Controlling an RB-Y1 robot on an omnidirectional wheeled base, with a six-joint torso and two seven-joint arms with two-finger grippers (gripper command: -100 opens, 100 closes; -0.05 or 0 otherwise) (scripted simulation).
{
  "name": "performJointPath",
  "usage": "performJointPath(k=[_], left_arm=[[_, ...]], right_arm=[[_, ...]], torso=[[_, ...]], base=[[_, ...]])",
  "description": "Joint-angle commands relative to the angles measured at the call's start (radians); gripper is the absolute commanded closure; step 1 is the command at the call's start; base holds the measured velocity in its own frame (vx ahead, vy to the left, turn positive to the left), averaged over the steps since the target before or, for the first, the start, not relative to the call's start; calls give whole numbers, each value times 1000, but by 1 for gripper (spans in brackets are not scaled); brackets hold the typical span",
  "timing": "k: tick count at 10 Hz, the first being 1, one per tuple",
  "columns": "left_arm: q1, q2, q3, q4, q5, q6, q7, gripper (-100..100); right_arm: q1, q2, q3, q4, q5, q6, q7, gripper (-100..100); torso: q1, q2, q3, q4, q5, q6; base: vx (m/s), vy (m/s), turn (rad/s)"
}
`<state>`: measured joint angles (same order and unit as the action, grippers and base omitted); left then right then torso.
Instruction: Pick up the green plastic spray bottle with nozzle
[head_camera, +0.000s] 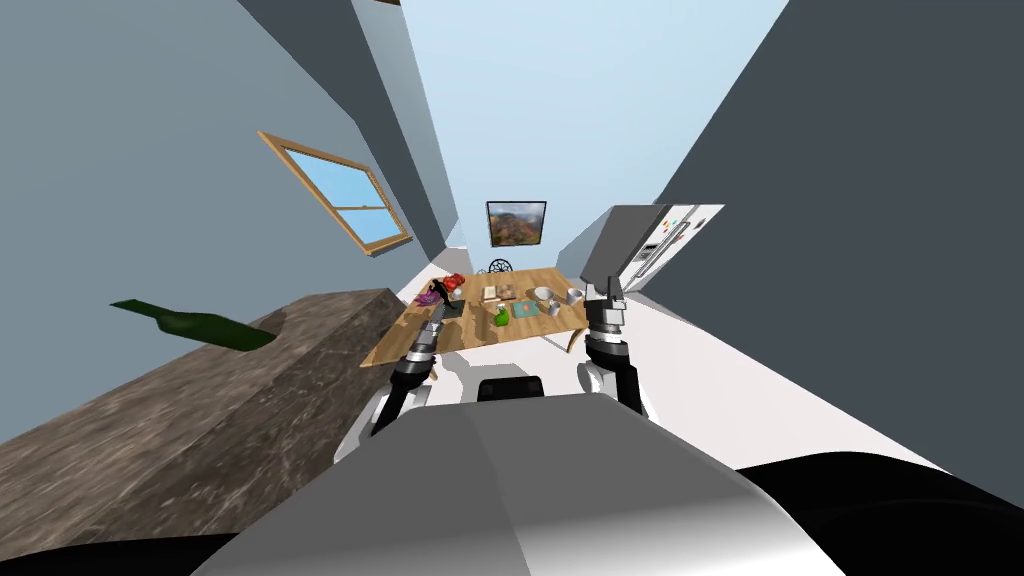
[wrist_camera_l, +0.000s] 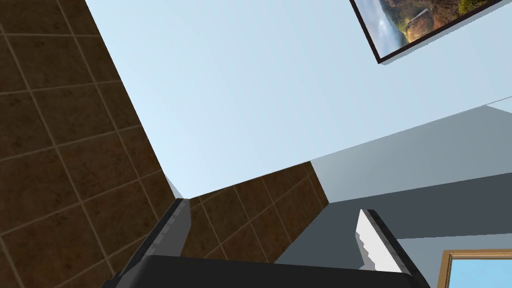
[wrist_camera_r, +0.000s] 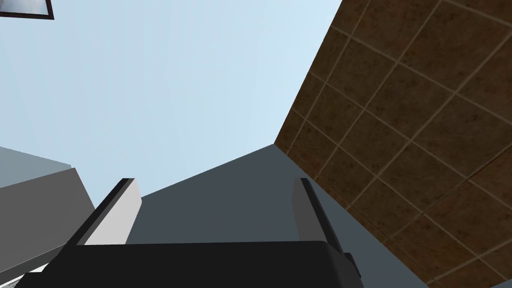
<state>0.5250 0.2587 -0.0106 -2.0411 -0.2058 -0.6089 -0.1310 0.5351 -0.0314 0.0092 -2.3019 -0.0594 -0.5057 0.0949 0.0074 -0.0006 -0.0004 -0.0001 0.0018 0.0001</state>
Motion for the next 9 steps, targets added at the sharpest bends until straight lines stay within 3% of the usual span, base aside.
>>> performJointPath(k=[1, 4, 5, 7, 8, 9], left_arm=[[-5, 5, -6, 34, -17, -3, -8, -100], [-16, 51, -11, 114, -74, -6, -22, -100], [-16, 51, -11, 124, -74, -6, -22, -100], [-32, 104, -20, 194, -133, -11, -34, -100], [-32, 104, -20, 216, -133, -11, -34, -100], [-42, 132, -26, 246, -163, -14, -39, -100]], right_arm=[[0, 0, 0, 0, 0, 0, 0, 0], [0, 0, 0, 0, 0, 0, 0, 0], [0, 0, 0, 0, 0, 0, 0, 0], [0, 0, 0, 0, 0, 0, 0, 0], [0, 0, 0, 0, 0, 0, 0, 0], [0, 0, 0, 0, 0, 0, 0, 0]], torso=[[0, 0, 0, 0, 0, 0], [-2, -1, 0, 0, 0, -1], [-1, 0, 0, 0, 0, 0], [-3, 0, 0, 0, -1, 0], [-1, 0, 0, 0, 0, 0], [-2, 0, 0, 0, 0, -1]], base=[[-8, 69, -75], [-11, 86, -130], [-22, 71, -126], [-16, 82, -262], [-28, 82, -115], [-25, 62, -201]])
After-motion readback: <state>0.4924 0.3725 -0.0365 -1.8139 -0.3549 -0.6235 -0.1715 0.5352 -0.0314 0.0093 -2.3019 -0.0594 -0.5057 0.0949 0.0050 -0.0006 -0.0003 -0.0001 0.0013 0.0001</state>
